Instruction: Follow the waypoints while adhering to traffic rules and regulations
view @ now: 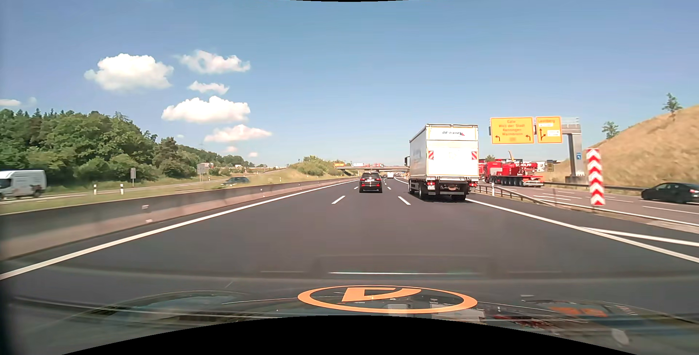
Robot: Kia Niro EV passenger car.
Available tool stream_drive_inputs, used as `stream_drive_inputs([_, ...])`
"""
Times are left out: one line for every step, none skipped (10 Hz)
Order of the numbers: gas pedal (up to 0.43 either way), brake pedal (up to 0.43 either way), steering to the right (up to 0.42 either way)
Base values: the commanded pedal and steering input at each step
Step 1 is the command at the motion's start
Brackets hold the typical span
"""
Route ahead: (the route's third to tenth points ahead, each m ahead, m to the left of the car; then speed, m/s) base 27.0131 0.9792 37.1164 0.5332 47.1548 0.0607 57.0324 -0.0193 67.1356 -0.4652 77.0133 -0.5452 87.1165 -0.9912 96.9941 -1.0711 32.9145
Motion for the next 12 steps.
stream_drive_inputs([0.268, 0.000, 0.002])
stream_drive_inputs([0.268, 0.000, 0.001])
stream_drive_inputs([0.268, 0.000, 0.001])
stream_drive_inputs([0.268, 0.000, 0.002])
stream_drive_inputs([0.268, 0.000, 0.001])
stream_drive_inputs([0.268, 0.000, 0.001])
stream_drive_inputs([0.268, 0.000, 0.002])
stream_drive_inputs([0.268, 0.000, 0.001])
stream_drive_inputs([0.287, 0.000, 0.002])
stream_drive_inputs([0.287, 0.000, 0.002])
stream_drive_inputs([0.299, 0.000, 0.002])
stream_drive_inputs([0.299, 0.000, 0.002])
